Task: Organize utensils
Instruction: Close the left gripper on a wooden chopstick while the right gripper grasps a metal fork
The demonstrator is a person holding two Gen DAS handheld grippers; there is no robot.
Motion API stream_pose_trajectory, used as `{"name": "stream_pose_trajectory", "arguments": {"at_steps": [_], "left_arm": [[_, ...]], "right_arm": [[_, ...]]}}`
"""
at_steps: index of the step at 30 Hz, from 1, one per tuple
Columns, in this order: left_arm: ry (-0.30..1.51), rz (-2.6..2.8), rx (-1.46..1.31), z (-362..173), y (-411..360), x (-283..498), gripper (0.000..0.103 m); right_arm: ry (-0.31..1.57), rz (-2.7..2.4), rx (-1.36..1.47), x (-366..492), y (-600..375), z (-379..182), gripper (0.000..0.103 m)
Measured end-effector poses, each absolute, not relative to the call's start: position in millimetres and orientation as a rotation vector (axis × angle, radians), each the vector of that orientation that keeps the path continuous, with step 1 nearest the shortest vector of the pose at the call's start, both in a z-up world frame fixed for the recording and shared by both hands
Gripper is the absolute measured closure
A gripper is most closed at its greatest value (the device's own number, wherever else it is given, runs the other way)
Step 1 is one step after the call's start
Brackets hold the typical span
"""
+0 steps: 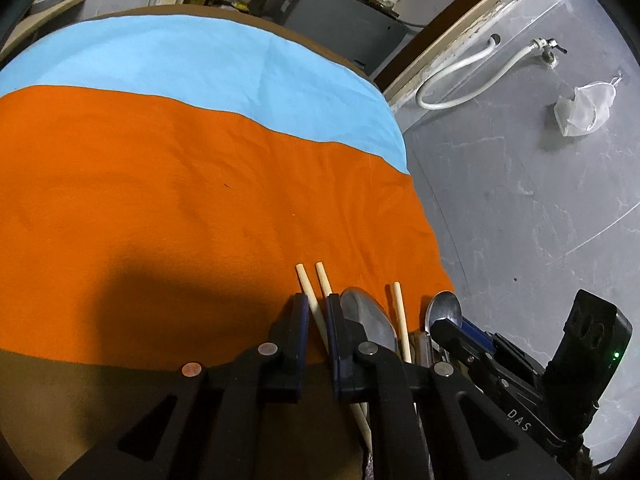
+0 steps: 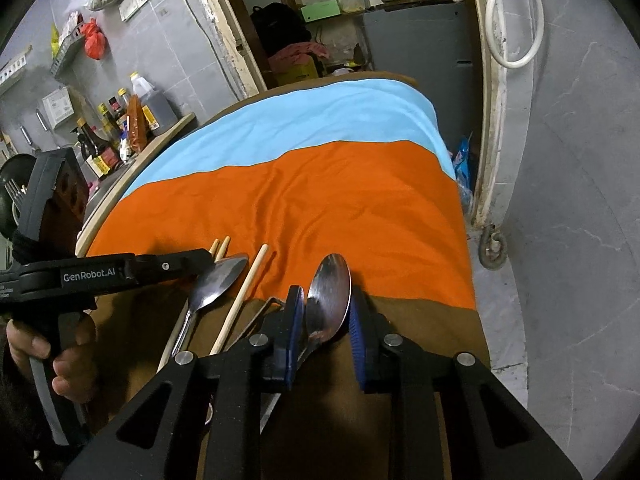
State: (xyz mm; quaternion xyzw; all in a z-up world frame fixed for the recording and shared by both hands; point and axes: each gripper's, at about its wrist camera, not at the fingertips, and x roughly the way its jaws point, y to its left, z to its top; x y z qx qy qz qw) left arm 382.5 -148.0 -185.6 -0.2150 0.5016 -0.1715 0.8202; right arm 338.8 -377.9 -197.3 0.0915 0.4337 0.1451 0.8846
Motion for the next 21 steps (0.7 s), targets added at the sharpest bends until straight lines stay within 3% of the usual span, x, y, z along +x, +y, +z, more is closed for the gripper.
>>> {"name": "stream_pose_trajectory", "arguments": {"at_steps": [15,18,20,21], "left_arm": [[1.125,-0.402,-0.438,-186,-154,390,0.092],[1.120,-0.385,-0.444,-187,-153,386,0.097],[1.114,-0.380,-0.449,-185,-149,380,0.098],[1.106,-0.375,-0.444,-183,-148,376,0.098]], "right_arm": [[0.946,0.364,0.231,353,-382,-202,0.083],[0.958,0.368,0.249,356,-384,-202,0.083],[0.963,0.370,0.258,357,-385,-202,0.098],[0.963,0.367,0.264,356,-385,-200,0.098]]}}
